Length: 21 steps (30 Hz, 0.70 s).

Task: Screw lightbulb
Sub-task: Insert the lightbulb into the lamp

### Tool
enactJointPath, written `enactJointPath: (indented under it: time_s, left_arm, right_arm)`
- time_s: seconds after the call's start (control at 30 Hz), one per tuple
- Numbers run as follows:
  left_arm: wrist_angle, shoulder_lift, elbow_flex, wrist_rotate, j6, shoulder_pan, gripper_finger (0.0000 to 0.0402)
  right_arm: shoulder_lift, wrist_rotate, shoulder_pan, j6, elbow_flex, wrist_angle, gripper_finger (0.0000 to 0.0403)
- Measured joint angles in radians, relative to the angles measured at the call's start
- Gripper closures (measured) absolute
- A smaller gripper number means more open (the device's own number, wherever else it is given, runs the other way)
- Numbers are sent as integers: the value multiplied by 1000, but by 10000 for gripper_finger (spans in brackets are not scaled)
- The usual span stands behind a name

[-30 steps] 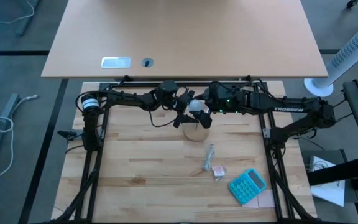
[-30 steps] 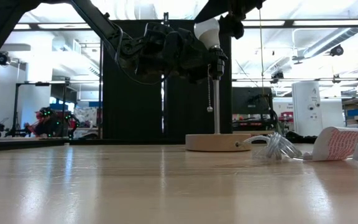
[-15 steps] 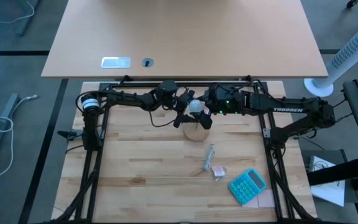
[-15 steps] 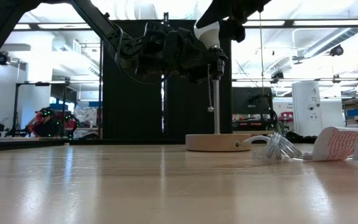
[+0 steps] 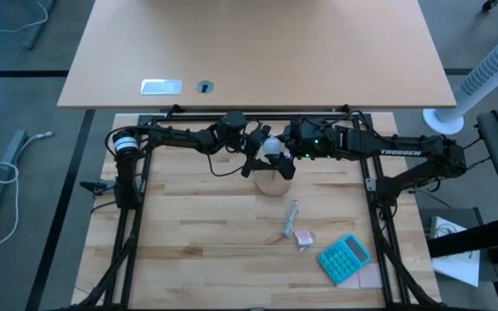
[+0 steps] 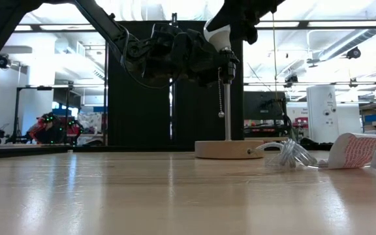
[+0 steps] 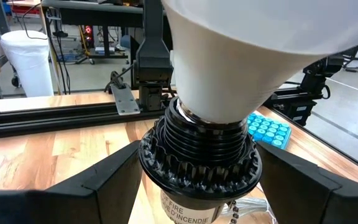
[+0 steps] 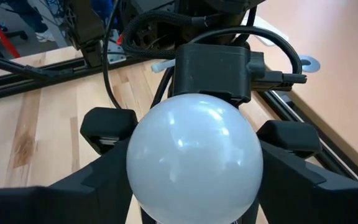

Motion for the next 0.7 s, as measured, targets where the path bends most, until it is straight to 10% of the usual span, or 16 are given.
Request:
enactJointPath:
  time_s: [0.7]
  left_arm:
    - [6, -15, -1, -9, -12, 0, 113]
  right_arm:
    - [-102, 18, 1, 37, -122, 246, 140]
